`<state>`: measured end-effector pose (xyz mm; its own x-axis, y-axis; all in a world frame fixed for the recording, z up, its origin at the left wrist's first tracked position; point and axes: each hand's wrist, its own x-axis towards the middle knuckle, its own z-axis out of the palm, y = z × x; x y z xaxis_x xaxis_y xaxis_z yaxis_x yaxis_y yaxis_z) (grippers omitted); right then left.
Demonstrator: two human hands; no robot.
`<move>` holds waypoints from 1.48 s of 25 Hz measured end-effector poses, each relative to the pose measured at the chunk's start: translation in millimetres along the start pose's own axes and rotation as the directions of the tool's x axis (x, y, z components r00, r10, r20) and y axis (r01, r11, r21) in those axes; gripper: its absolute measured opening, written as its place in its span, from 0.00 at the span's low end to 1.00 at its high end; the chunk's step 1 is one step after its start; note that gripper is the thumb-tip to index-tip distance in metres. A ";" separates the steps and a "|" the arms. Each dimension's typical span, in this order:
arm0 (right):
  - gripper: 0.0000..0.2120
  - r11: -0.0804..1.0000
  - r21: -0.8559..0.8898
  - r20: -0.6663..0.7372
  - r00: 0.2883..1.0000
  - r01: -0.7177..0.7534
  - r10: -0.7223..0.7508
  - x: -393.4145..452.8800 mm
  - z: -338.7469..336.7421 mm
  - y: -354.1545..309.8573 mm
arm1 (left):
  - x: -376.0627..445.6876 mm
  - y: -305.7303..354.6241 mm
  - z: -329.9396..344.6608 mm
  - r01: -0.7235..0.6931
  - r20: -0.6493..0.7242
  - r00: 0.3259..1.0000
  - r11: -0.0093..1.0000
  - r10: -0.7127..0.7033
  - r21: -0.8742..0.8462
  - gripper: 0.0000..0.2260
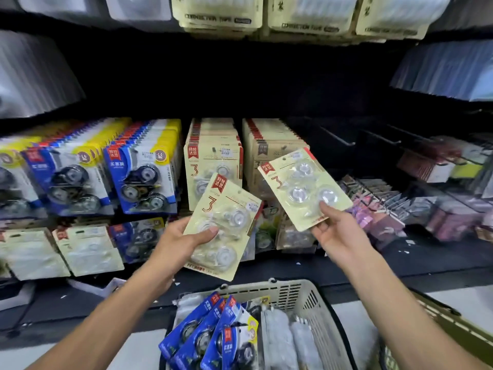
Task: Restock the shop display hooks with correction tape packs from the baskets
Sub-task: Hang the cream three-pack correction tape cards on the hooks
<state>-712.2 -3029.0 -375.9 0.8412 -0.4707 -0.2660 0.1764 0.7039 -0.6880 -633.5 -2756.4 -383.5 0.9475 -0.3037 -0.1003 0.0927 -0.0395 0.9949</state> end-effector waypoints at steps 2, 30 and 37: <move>0.15 1.000 0.019 -0.013 1.000 0.002 -0.001 3.1 7.6 6.7 | 0.5 -1.0 -2.5 0.005 0.011 1.000 0.998 -0.006 0.057 0.08; 0.12 0.984 -0.175 -0.321 0.947 -0.028 -0.030 84.6 51.6 50.0 | 34.3 20.9 16.5 -0.138 -0.140 0.984 0.972 0.113 -0.188 0.07; 0.19 0.978 -0.161 -0.288 0.954 -0.132 0.081 106.3 45.6 61.6 | 47.9 20.4 26.7 -0.123 -0.138 0.986 0.974 0.098 -0.191 0.07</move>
<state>-588.6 -3011.5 -415.8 0.6698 -0.5450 -0.5043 -0.0213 0.6648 -0.7467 -594.4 -2797.2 -368.2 0.9851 -0.1720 -0.0005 0.0320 0.1804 0.9831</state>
